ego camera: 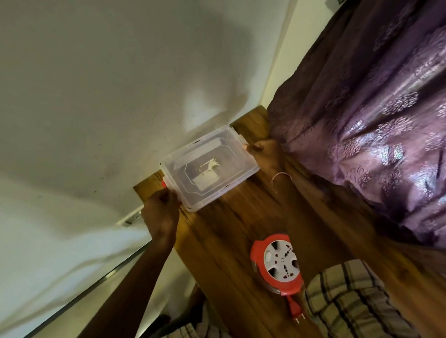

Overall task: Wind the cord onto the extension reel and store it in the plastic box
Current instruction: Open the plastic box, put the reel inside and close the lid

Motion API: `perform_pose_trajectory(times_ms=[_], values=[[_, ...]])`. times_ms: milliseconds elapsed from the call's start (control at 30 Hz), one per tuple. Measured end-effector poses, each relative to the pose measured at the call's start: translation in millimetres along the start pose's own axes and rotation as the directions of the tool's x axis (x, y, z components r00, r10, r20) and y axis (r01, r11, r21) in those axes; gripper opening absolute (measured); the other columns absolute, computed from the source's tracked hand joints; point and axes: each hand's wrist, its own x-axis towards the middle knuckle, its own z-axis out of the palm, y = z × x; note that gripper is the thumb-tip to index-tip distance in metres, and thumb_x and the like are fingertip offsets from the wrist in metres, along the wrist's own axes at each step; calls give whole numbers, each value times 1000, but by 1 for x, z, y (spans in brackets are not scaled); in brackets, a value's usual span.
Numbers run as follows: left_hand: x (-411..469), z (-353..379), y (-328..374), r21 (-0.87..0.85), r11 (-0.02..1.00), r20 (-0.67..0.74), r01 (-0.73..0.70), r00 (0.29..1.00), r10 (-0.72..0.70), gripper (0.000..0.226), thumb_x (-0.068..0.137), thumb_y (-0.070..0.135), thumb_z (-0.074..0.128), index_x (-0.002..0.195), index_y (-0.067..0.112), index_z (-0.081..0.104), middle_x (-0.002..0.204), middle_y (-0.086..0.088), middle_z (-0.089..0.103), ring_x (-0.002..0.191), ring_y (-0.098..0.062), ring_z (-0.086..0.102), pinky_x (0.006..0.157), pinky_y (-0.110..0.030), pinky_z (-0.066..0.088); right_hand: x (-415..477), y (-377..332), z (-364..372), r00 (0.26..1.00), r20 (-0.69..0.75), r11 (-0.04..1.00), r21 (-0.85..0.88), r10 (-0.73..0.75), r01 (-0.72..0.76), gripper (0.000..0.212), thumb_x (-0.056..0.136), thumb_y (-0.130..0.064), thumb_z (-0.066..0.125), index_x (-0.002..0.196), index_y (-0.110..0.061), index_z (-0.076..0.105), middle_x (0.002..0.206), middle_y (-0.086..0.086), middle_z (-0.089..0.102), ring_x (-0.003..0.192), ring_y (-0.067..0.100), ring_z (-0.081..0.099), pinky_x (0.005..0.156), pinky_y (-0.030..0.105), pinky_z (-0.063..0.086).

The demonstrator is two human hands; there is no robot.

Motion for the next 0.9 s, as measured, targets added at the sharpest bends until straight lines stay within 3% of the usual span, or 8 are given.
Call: perform_pose_trajectory(times_ms=[67, 200, 300, 400, 700, 900], values=[[3, -1, 0, -31, 998, 15, 52, 999, -52, 23, 99, 25, 62, 100, 6, 74, 96, -12, 75, 78, -23, 70, 84, -44, 60, 1, -2, -3, 999, 22, 999, 29, 32, -33, 29, 94, -30, 73, 82, -4, 75, 82, 8, 70, 72, 19, 61, 64, 23, 45], [4, -4, -3, -151, 972, 34, 182, 983, -179, 15, 93, 17, 69, 94, 2, 72, 85, -11, 73, 69, -21, 68, 62, -31, 57, 4, -2, -8, 989, 63, 985, 102, 134, -140, 33, 87, -29, 81, 104, -1, 77, 96, 5, 73, 85, 23, 68, 70, 29, 57], [6, -5, -7, -229, 940, 74, 253, 967, -242, 15, 89, 18, 75, 89, 3, 75, 82, -9, 76, 72, -22, 75, 65, -34, 63, 5, 2, -10, 967, 105, 952, 181, 232, -248, 42, 77, -32, 90, 102, -2, 75, 104, 6, 76, 91, 27, 73, 83, 42, 63], [7, -8, -9, -279, 920, 112, 274, 961, -252, 19, 90, 18, 75, 87, -1, 74, 82, -10, 76, 73, -22, 76, 62, -29, 63, 8, 6, -12, 943, 150, 912, 247, 297, -327, 46, 68, -32, 95, 96, -4, 72, 101, 11, 77, 90, 31, 76, 80, 51, 65], [8, -10, 3, -288, 902, 87, 321, 947, -309, 19, 92, 23, 73, 94, 4, 73, 85, -6, 75, 72, -15, 73, 45, -15, 51, 4, -3, -17, 922, 182, 881, 280, 342, -382, 48, 72, -25, 93, 103, -3, 65, 114, 14, 73, 99, 33, 74, 81, 51, 64], [10, -7, -1, -222, 909, 104, 352, 936, -337, 27, 92, 27, 71, 91, 0, 74, 85, -7, 77, 70, -15, 75, 60, -26, 60, 7, -6, -16, 925, 163, 899, 226, 344, -374, 44, 72, -31, 93, 93, -9, 61, 114, 12, 72, 106, 34, 71, 89, 52, 62]])
